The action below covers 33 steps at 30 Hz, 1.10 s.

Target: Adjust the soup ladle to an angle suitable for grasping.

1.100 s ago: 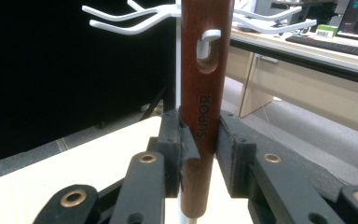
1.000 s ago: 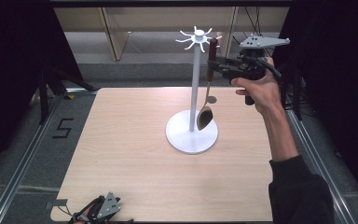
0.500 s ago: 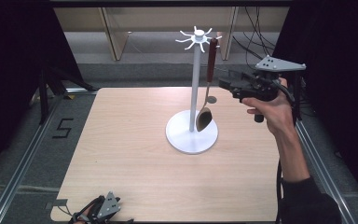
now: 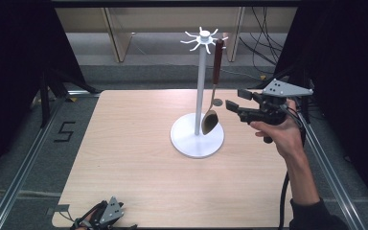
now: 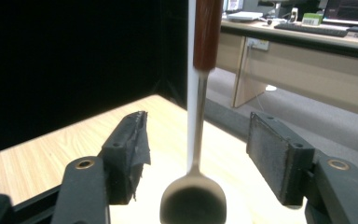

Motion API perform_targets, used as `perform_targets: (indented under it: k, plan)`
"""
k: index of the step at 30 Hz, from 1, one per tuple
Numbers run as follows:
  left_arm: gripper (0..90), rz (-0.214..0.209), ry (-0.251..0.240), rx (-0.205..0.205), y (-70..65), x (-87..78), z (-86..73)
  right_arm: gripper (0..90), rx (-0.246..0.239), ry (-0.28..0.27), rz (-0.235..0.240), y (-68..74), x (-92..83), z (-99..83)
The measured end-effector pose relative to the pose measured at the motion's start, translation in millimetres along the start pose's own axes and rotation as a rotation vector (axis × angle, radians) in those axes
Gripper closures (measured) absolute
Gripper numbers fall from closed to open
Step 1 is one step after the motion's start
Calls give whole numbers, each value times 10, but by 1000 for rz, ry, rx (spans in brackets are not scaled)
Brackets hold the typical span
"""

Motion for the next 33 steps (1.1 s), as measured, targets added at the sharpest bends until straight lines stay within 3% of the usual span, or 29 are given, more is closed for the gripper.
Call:
perform_targets:
  k: [3, 7, 10, 15, 19, 24, 25, 28, 33]
  plan:
    - [155, 0, -1, -1, 1, 0, 1, 364, -3, 12, -17, 28, -22, -109]
    - [155, 1, 0, -2, 1, 2, 1, 348, 15, 14, -6, 67, -38, -236]
    - [155, 5, 4, 0, 5, 4, -1, 327, 25, 46, 3, 82, -26, -289]
    - [155, -3, 3, -9, 7, 5, 4, 311, 2, 43, -4, 72, 10, -374]
    - [155, 4, 1, -6, 10, 5, 10, 307, 34, 77, 6, 81, -5, -481]
    - [154, 1, 1, -5, 1, 6, 23, 303, 48, 119, 9, 59, 22, -660]
    - [155, -4, -1, -10, -5, 5, 22, 302, 32, 115, 5, 37, 36, -678]
    - [154, -1, -1, -11, -1, 2, 19, 300, 67, 152, 24, 50, 51, -767]
    - [154, -1, -3, -7, -5, 1, 19, 296, 59, 186, 18, 71, 53, -922]
Point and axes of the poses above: each handheld gripper's, and its own axes: x roughly forward along the jaws, z roughly out of its top, y roughly to its left, the point moved 5 cm from there along x, roughly forward along the jaws
